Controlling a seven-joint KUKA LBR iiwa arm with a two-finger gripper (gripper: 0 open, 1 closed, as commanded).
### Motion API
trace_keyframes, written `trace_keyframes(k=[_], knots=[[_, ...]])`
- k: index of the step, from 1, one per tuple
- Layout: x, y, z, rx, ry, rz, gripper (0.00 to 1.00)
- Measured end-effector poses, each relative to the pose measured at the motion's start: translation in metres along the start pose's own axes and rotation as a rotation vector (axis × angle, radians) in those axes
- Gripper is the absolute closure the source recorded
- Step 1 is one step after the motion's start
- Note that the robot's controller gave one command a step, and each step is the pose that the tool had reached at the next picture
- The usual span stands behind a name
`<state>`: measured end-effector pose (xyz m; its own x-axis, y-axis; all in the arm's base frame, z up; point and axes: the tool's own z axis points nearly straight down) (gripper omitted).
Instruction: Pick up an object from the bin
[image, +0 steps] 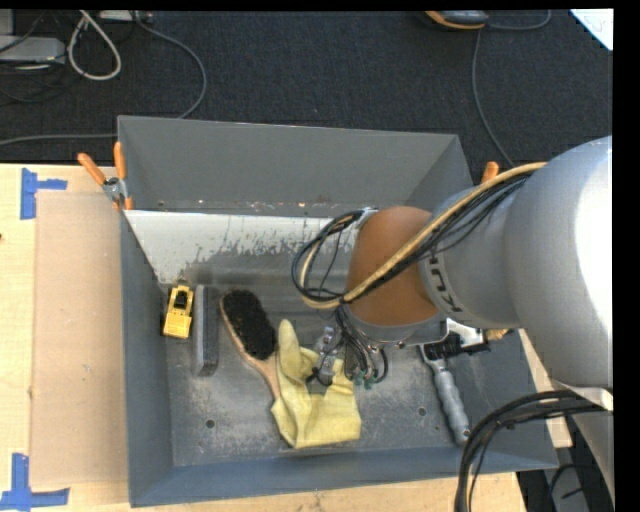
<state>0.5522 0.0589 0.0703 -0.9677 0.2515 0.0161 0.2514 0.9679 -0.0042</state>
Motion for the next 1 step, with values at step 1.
trace_keyframes(k=[1], knots=[[0.0018,-0.0007,-0.0162,0.001,0.004,-0.001,1.00]])
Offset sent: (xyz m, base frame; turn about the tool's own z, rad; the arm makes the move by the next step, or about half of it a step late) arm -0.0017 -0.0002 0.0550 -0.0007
